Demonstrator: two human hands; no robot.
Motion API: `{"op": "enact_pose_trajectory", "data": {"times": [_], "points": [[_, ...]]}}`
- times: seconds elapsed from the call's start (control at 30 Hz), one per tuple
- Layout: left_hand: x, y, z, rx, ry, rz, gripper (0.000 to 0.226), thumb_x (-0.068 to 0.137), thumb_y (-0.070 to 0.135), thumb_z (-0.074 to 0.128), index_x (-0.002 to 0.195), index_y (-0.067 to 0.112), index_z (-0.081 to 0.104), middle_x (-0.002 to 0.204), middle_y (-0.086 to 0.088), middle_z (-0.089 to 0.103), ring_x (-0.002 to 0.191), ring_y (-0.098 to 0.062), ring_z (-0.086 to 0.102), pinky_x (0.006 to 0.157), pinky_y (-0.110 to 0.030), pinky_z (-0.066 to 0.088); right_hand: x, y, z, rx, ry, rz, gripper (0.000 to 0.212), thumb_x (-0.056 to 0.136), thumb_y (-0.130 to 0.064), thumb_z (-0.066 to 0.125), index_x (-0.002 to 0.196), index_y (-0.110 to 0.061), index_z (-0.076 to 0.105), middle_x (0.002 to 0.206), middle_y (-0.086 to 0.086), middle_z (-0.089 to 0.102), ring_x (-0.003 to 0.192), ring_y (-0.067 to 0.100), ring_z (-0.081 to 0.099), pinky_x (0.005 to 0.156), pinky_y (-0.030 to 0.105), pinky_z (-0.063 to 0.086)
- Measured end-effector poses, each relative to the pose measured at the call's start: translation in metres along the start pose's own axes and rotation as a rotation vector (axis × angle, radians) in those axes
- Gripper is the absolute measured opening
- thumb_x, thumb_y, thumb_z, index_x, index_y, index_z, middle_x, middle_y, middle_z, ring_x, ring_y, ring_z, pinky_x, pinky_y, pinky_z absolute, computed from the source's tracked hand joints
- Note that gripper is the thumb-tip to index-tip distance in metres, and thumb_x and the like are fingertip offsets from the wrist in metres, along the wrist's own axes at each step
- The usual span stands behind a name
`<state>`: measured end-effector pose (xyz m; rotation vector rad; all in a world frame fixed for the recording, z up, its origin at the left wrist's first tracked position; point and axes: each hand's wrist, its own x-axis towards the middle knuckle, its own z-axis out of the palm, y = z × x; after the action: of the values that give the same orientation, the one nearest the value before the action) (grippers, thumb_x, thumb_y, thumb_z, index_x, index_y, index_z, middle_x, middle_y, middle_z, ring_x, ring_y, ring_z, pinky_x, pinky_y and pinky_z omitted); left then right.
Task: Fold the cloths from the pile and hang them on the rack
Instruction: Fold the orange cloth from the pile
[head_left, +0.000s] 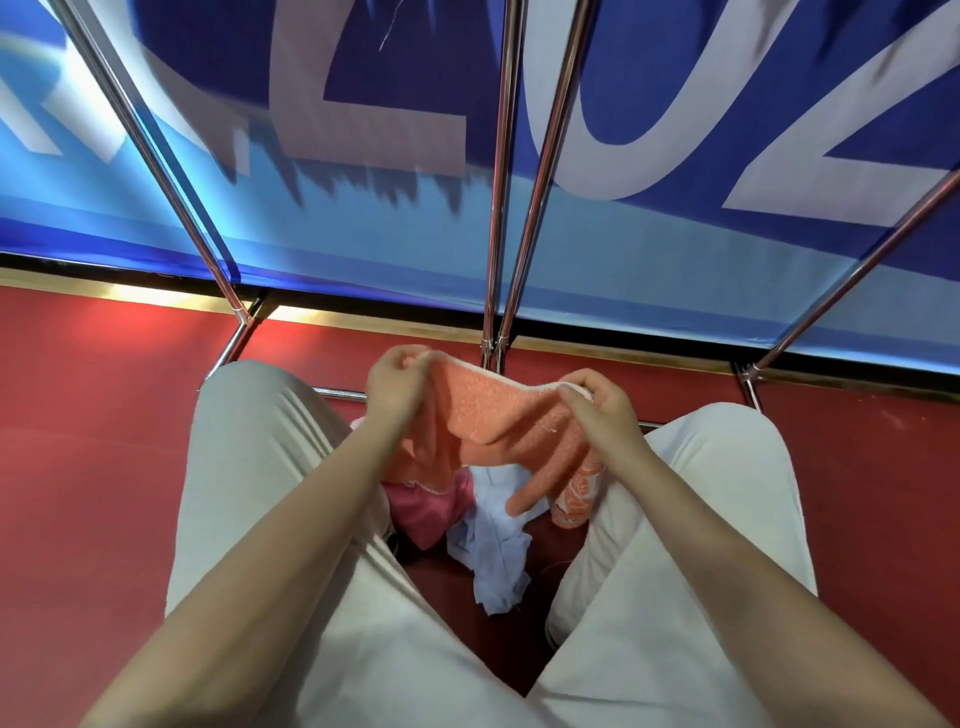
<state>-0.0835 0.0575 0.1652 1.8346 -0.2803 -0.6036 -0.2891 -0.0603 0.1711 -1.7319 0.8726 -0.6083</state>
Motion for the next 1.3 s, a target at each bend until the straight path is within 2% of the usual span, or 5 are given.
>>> {"op": "enact_pose_trajectory", "data": {"times": [0.27, 0.37, 0.7, 0.97, 1.3], "points": [[-0.046, -0.003, 0.056, 0.005, -0.480, 0.230, 0.027, 0.101, 0.015, 0.047, 0.121, 0.014, 0.065, 0.118, 0.000, 0.065, 0.105, -0.004, 0.057, 0.094, -0.016, 0.042, 0.004, -0.016, 0.011, 0.038, 0.054, -0.113, 0.018, 0.091, -0.008, 0.057, 0.084, -0.021, 0.066, 0.085, -0.008, 0.068, 0.082, 0.001, 0.061, 0.075, 0.012, 0.045], [-0.050, -0.003, 0.063, -0.056, -0.573, 0.144, 0.019, 0.101, 0.021, 0.047, 0.100, 0.022, 0.066, 0.088, 0.009, 0.064, 0.079, 0.000, 0.056, 0.074, -0.018, 0.045, 0.010, -0.014, 0.012, 0.040, 0.078, -0.097, 0.014, 0.090, -0.007, 0.056, 0.087, -0.014, 0.068, 0.090, -0.002, 0.069, 0.088, 0.009, 0.063, 0.078, 0.016, 0.046], [-0.037, -0.005, 0.054, -0.037, -0.275, 0.263, 0.009, 0.090, 0.009, 0.063, 0.084, 0.009, 0.070, 0.076, 0.009, 0.064, 0.064, 0.012, 0.054, 0.068, -0.008, 0.042, 0.009, 0.008, 0.004, -0.149, -0.013, -0.061, 0.009, 0.090, -0.018, 0.063, 0.084, -0.024, 0.065, 0.081, -0.009, 0.065, 0.074, -0.002, 0.057, 0.068, 0.014, 0.042], [-0.009, -0.002, 0.024, -0.038, -0.125, 0.195, 0.020, 0.094, 0.021, 0.058, 0.075, 0.022, 0.060, 0.068, 0.007, 0.055, 0.069, -0.013, 0.052, 0.070, -0.032, 0.045, 0.001, 0.031, -0.005, -0.335, -0.177, -0.039, 0.030, 0.096, -0.026, 0.054, 0.069, -0.012, 0.054, 0.064, 0.005, 0.049, 0.061, 0.013, 0.046, 0.061, 0.035, 0.036], [0.012, -0.006, -0.005, -0.113, 0.066, 0.079, 0.025, 0.093, 0.023, 0.058, 0.068, 0.022, 0.054, 0.065, 0.000, 0.051, 0.069, -0.020, 0.050, 0.067, -0.035, 0.044, -0.006, 0.030, -0.015, -0.199, -0.169, 0.038, 0.035, 0.094, -0.023, 0.060, 0.061, -0.023, 0.048, 0.055, -0.014, 0.042, 0.053, -0.001, 0.038, 0.054, 0.018, 0.029]]}}
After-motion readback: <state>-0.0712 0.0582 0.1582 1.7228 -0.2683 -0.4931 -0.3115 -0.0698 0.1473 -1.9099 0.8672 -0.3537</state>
